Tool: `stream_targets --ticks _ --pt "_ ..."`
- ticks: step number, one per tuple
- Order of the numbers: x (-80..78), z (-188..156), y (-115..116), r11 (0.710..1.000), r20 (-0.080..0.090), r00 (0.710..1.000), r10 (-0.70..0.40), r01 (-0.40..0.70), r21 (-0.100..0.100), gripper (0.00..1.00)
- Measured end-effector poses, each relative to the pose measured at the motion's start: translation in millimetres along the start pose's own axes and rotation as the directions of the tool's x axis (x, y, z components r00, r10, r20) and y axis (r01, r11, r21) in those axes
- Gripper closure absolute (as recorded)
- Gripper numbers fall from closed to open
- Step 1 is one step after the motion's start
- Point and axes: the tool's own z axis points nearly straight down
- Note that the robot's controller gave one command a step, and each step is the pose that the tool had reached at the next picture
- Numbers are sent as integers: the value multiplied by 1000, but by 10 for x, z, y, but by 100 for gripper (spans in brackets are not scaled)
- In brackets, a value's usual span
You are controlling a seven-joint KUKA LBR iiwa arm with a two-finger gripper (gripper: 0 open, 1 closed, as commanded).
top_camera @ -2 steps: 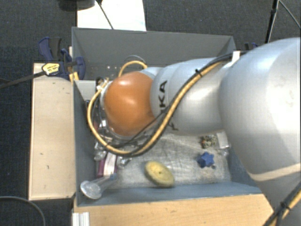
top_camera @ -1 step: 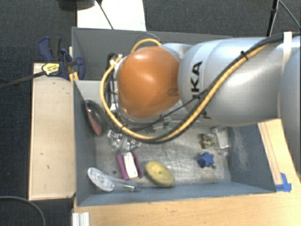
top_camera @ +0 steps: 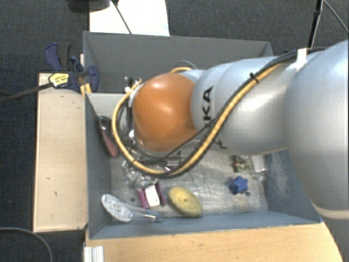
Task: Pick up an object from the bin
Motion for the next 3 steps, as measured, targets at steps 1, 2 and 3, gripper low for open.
stream_targets --ticks 1,2,3 --pt "-6 -12 -5 1000 2 1000 0 0 1 0" --pt "646 458 -104 960 -4 960 -279 279 -2 0" --pt "616 438 -96 960 2 960 -281 281 2 100"
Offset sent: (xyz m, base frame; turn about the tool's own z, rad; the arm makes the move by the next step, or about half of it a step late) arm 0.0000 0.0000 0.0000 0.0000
